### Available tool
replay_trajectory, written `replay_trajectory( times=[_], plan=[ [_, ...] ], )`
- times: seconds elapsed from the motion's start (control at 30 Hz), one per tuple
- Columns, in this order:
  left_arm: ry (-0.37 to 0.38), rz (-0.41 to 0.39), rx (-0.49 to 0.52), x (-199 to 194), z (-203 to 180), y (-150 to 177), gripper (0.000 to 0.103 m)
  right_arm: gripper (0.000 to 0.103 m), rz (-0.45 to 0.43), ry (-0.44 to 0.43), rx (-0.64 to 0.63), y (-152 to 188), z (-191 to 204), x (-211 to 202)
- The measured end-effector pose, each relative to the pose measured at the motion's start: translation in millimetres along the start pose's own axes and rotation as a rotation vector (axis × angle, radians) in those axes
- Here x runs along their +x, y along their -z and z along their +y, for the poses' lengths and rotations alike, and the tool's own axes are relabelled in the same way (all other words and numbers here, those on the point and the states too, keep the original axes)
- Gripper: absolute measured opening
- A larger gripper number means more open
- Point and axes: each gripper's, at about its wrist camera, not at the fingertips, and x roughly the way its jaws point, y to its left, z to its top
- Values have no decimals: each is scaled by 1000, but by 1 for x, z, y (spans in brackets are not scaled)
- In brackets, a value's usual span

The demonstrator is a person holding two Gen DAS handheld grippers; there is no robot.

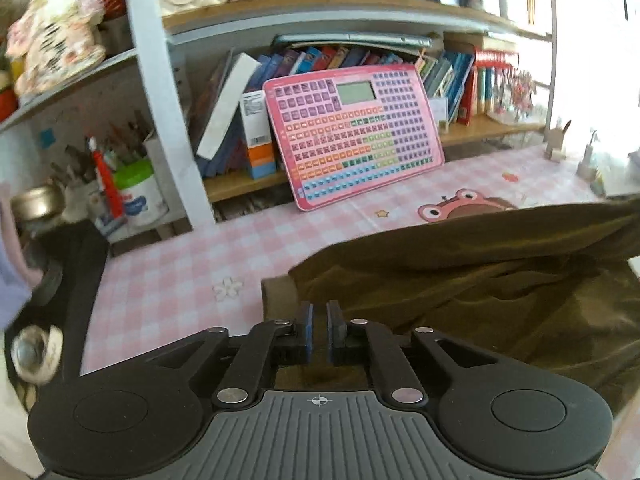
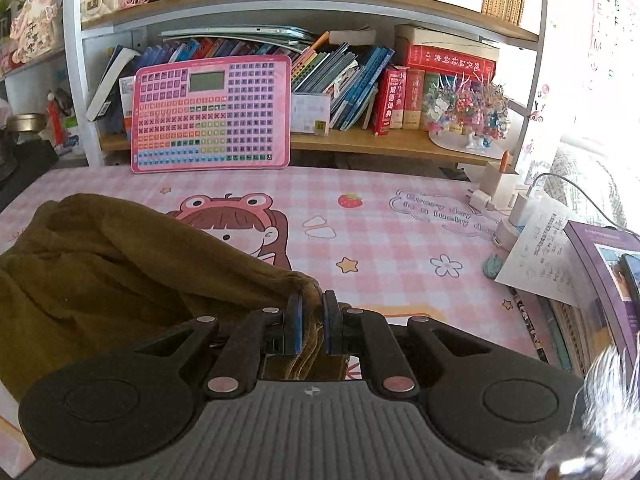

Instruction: Fold clothes

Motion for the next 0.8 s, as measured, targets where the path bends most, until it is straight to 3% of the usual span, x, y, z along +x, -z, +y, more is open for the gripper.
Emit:
replay_trajectory(
  times=[0.17,0.5,0.67,0.8],
  plan=[
    [12,56,91,40,-10,-21,35,9,12,-22,0,-6,-7,4],
    [36,221,255,144,-22,-56,37,9,50,-58,34,-22,-35,34],
    [138,312,404,176,-29,-62,37,9,67,-80,26,-31,-42,45],
    [208,379,390,195,-22,-64,37,9,82,-87,-4,-37,-43,55]
  ],
)
